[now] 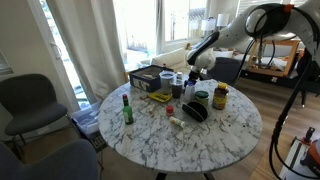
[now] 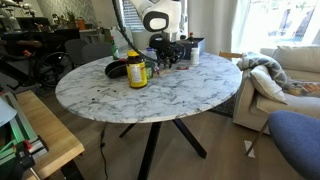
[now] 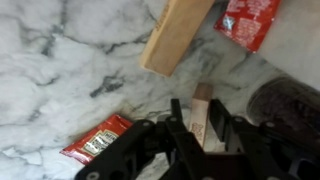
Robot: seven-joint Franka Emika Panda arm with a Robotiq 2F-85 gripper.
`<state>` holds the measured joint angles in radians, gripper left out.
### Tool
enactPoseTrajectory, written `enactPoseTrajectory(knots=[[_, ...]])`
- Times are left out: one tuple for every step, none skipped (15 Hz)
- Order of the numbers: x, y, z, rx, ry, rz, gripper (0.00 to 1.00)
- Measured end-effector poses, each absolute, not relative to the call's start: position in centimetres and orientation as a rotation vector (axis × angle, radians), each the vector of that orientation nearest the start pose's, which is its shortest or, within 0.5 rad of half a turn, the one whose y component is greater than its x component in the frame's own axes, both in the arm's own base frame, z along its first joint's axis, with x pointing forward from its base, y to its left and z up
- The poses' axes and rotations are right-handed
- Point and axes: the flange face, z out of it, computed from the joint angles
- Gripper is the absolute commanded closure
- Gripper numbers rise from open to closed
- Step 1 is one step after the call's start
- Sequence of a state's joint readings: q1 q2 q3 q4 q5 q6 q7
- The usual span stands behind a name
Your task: Move the brown object to the left
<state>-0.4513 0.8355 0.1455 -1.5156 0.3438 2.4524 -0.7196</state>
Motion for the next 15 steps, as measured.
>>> enactPoseTrajectory(knots=[[68.2, -23.2, 18.0, -2.869, -0.152, -0.368, 0.99], [68.3, -23.0, 18.0, -2.866, -0.155, -0.369, 0.99], [68.3, -22.8, 18.0, -2.864, -0.157, -0.37, 0.96], [68.4, -22.7, 18.0, -2.862, -0.16, -0.371, 0.96], [68.4, -22.5, 18.1, -2.86, -0.162, -0.372, 0.96], [68.4, -22.5, 18.1, -2.86, -0.164, -0.372, 0.96], [68.4, -22.7, 18.1, -2.868, -0.169, -0.37, 0.96], [68.3, -23.3, 18.4, -2.887, -0.176, -0.367, 0.96], [68.1, -24.3, 18.8, -2.921, -0.18, -0.362, 0.96], [67.9, -26.0, 19.6, -2.968, -0.187, -0.36, 0.96], [67.7, -27.7, 20.6, -3.013, -0.195, -0.364, 0.96], [67.4, -29.5, 22.0, -3.041, -0.185, -0.388, 0.96], [67.3, -31.0, 23.6, -3.05, -0.173, -0.429, 0.96], [67.3, -32.0, 25.4, -3.035, -0.171, -0.493, 0.96], [67.5, -32.7, 27.6, -3.0, -0.185, -0.571, 0.96]])
